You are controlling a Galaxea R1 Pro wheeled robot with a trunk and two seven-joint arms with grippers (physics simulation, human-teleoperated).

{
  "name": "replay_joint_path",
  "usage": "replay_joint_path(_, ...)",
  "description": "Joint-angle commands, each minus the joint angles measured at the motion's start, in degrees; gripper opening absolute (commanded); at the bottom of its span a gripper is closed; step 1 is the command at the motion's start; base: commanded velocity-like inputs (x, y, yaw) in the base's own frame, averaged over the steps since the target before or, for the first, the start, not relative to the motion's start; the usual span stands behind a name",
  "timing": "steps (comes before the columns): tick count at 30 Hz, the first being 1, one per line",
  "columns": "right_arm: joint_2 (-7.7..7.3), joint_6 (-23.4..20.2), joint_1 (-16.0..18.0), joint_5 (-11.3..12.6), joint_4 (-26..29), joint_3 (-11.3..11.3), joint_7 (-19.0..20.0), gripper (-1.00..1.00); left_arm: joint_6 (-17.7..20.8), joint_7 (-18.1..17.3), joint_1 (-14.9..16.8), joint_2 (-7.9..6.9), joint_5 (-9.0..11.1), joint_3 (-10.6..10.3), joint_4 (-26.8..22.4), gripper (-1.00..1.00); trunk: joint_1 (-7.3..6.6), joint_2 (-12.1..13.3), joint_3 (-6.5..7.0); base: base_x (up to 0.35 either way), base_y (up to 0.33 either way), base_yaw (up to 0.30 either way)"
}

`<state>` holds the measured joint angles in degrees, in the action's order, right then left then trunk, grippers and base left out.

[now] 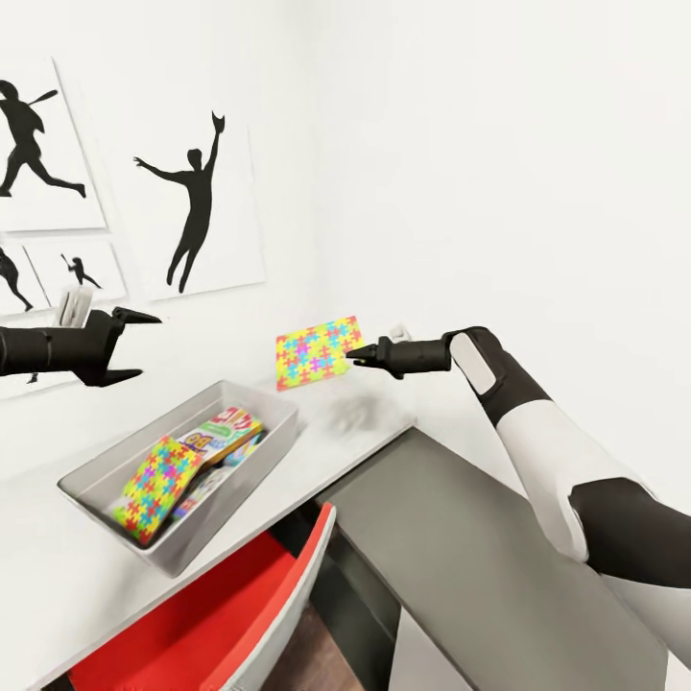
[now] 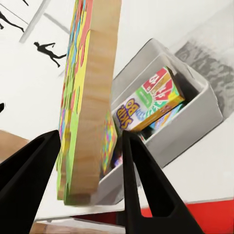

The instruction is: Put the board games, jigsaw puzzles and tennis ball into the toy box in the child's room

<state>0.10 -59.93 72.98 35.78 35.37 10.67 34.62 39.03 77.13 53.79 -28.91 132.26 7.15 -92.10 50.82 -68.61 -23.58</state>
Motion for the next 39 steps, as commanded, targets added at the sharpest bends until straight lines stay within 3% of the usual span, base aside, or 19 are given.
replay_joint_path(1, 0.09, -0.07, 0.1, -0.45, -0.13, 0.05, 0.56, -1.0, 0.52, 0.46, -0.26, -0.16, 0.45, 0.74, 0.0, 1.0, -0.22, 0.37, 0.11, 0.0, 0.0, 0.299)
replay_joint_path(4, 0.36, -0.07, 0.2, -0.45, -0.33, 0.12, 0.95, -1.0, 0.52, 0.47, -1.36, -0.39, 0.66, 2.13, 0.0, 1.0, -0.88, 1.58, 0.62, 0.0, 0.0, 0.288)
replay_joint_path(7, 0.49, -0.07, 0.27, -0.48, -0.45, 2.11, 5.97, -1.0, 0.56, 0.47, -1.78, -0.44, 0.73, 2.5, 0.0, 1.0, -1.54, 2.78, 0.98, 0.0, 0.0, 0.205)
replay_joint_path(10, 0.47, -0.07, 0.38, -0.51, -0.52, 5.72, 9.78, -1.0, 0.56, 0.47, -1.87, -0.44, 0.77, 2.59, 0.0, 1.0, -2.2, 3.98, 1.33, 0.0, 0.0, 0.169)
replay_joint_path(11, 0.47, -0.07, 0.64, -0.67, -0.48, 8.71, 12.49, -1.0, 0.58, 0.4, -1.93, -0.48, 0.74, 2.62, 0.0, 1.0, -2.42, 4.38, 1.5, 0.0, 0.0, 0.016)
replay_joint_path(19, -0.16, -0.07, 0.67, -0.87, 0.34, 9.08, 12.82, -1.0, 0.64, 0.41, -1.93, -0.69, 0.8, 2.7, 0.0, 1.0, -4.18, 7.59, 2.92, 0.0, 0.0, 0.006)
replay_joint_path(29, -0.33, -0.07, 0.74, -0.94, 0.41, 9.02, 12.84, -1.0, 1.22, 0.55, -2.68, -0.65, 0.99, 3.01, 0.0, 1.0, -4.18, 7.59, 2.92, 0.0, 0.0, 0.214)
replay_joint_path(39, 0.01, -0.07, 1.0, -0.87, -0.05, 9.04, 12.84, -1.0, 1.74, 0.07, -4.74, -0.47, 1.3, 4.6, 0.0, 1.0, -4.18, 7.59, 2.92, 0.0, 0.0, 0.231)
